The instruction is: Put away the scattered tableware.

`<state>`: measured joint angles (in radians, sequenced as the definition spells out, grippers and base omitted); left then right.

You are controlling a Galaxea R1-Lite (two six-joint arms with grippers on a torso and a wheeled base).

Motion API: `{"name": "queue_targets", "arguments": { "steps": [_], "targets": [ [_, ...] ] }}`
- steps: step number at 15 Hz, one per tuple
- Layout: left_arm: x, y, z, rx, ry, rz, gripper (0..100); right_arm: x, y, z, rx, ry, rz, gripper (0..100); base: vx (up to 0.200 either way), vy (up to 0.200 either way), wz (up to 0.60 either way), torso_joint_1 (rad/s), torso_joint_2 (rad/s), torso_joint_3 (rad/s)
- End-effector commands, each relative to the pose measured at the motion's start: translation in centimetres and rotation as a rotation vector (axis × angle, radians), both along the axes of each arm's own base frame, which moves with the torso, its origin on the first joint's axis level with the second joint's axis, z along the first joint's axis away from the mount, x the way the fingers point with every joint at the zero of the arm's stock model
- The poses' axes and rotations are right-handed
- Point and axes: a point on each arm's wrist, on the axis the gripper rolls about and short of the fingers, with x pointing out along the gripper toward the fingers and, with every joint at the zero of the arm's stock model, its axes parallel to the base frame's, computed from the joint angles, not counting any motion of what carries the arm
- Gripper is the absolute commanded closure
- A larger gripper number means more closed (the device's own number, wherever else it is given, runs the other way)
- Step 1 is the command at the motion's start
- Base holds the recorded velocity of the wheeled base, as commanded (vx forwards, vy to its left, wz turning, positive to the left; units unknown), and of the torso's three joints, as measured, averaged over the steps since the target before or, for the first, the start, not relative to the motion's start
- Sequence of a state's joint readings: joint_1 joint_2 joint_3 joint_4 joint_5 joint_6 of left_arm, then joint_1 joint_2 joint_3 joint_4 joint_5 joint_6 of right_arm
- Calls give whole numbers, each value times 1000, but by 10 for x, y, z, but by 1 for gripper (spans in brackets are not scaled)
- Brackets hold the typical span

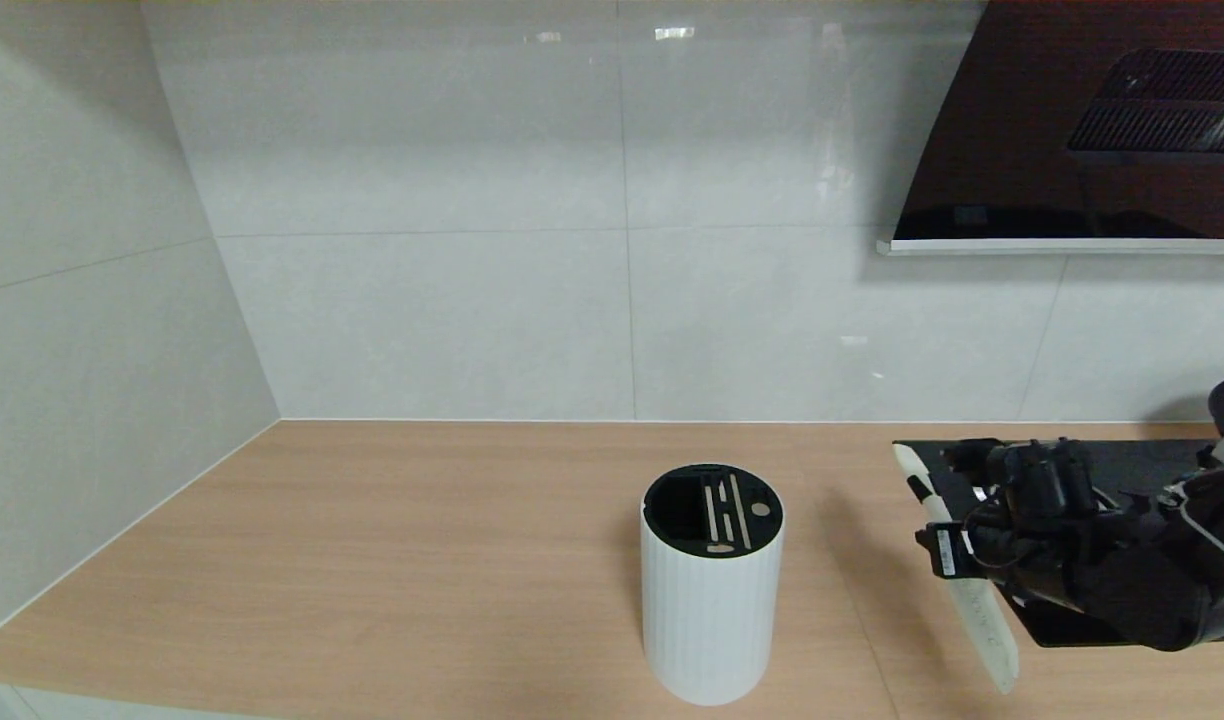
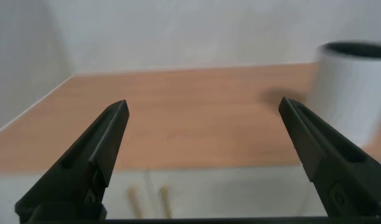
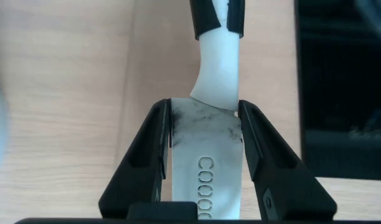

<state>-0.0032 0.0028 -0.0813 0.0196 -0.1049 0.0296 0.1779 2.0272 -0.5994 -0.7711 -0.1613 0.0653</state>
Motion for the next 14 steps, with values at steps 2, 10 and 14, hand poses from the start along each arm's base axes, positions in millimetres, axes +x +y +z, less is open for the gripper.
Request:
{"name": "queue_targets", "arguments": {
  "steps": [2, 10, 14],
  "targets": [
    [-1, -3, 63, 5, 59, -165, 0, 0, 13, 68, 42, -222, 40, 100, 0, 0, 0, 0, 0, 0],
    [171, -33, 169, -74, 360, -542, 0, -11, 74, 169, 150, -484, 224, 100, 0, 0, 0, 0, 0, 0],
    [215, -71, 117, -65, 472, -657, 0, -59, 97, 168, 180, -467, 314, 100, 0, 0, 0, 0, 0, 0]
  ]
}}
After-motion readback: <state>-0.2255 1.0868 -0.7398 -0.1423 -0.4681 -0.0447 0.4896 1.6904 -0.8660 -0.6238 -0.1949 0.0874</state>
